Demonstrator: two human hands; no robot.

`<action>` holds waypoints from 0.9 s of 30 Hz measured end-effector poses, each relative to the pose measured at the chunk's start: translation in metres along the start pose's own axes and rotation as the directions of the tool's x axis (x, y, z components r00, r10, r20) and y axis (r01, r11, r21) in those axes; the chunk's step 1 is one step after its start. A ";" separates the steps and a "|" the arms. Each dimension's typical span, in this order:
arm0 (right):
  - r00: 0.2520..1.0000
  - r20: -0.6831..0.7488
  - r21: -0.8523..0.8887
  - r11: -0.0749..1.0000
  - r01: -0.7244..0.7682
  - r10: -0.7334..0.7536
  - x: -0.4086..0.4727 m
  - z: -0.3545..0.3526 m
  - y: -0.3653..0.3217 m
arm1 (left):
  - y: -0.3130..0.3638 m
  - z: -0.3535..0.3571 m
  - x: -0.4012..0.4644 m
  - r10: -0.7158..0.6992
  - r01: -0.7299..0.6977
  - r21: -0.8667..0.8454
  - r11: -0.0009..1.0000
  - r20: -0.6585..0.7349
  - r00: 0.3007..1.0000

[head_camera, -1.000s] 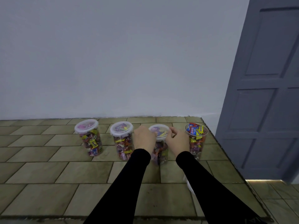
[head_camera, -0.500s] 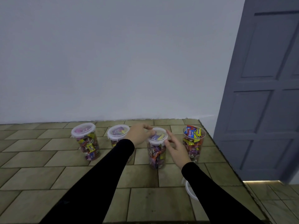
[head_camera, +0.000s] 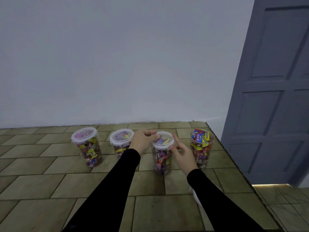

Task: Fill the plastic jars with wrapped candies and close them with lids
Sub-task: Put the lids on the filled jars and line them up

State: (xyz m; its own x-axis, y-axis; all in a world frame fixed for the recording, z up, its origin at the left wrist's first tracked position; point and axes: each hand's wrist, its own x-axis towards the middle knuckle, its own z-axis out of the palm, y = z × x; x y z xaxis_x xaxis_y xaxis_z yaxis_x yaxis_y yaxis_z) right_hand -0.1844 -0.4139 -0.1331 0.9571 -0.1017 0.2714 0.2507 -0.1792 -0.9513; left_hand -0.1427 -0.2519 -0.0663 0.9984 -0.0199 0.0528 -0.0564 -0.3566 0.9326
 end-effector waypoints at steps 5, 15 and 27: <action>0.999 0.043 -0.151 0.988 -0.019 0.026 -0.006 -0.003 -0.008 | 0.005 -0.003 -0.003 0.084 -0.076 0.246 0.966 -0.022 0.996; 0.886 -0.463 -0.119 0.989 -0.090 0.025 -0.042 -0.053 0.008 | 0.017 0.039 -0.033 0.695 -0.516 0.632 0.578 -0.050 0.717; 0.931 -0.320 -0.206 0.947 -0.247 0.174 -0.006 -0.096 0.015 | -0.033 0.113 -0.070 0.309 -0.845 0.443 0.299 0.793 0.525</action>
State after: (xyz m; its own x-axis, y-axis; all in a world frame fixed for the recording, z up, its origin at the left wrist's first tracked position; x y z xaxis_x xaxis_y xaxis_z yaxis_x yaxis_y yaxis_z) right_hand -0.2001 -0.5098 -0.1348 0.8884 -0.4389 0.1344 -0.0291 -0.3459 -0.9378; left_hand -0.2112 -0.3441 -0.1410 0.5069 -0.8614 0.0327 -0.8606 -0.5036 0.0761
